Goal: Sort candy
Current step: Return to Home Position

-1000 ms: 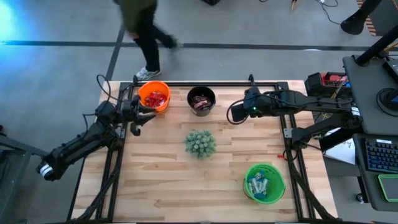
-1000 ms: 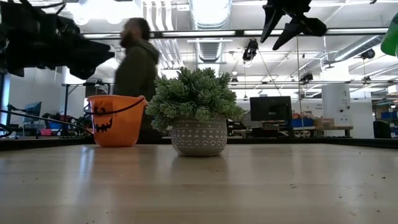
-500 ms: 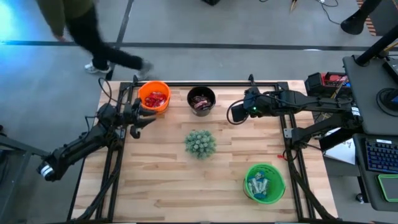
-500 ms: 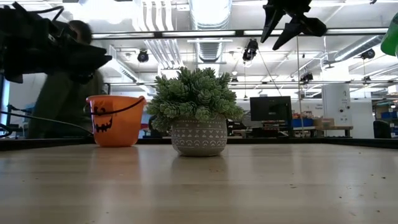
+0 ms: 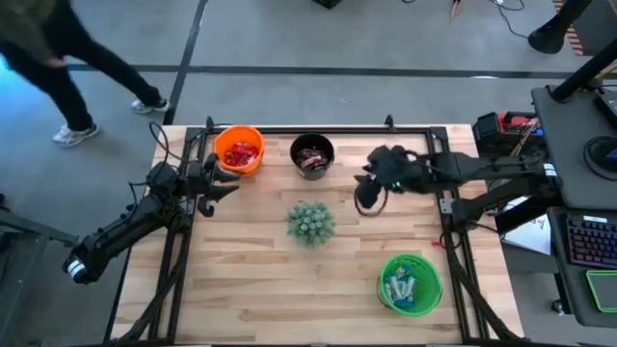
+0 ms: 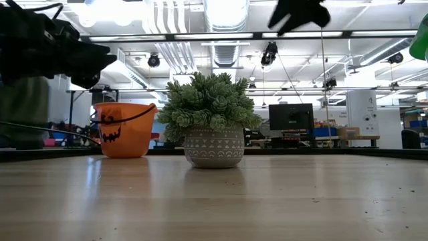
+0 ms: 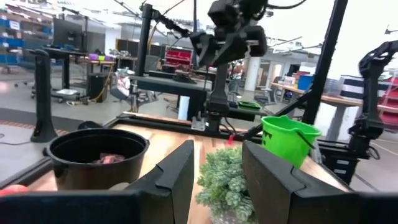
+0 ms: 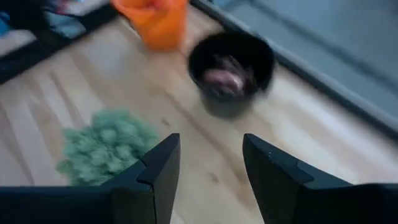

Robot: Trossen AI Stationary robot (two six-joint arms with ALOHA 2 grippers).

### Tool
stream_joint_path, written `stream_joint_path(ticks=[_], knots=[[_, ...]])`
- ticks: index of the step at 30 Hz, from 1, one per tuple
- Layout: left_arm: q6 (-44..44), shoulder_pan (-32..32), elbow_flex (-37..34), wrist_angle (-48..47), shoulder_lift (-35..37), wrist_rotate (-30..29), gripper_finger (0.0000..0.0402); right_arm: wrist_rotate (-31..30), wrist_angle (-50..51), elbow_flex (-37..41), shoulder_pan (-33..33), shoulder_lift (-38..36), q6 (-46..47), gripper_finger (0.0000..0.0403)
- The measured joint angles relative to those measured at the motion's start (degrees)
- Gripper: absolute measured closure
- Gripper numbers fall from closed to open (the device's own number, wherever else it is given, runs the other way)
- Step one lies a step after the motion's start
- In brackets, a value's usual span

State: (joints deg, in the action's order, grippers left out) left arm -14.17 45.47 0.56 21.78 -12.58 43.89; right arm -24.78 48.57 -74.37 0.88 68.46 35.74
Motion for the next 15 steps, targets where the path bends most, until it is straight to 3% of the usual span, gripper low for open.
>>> stream_joint_path(ticks=[4, 15], knots=[[-2.0, 0.0, 0.0, -0.1, 0.7, 0.7, 0.0283, -4.0, -7.0, 0.1, 4.0, -1.0, -7.0, 0.0238], [-4.4, 0.0, 0.0, -0.4, 1.1, 0.8, 0.0283, -3.6, -19.7, 0.0, 16.2, -9.6, -15.1, 0.0237]])
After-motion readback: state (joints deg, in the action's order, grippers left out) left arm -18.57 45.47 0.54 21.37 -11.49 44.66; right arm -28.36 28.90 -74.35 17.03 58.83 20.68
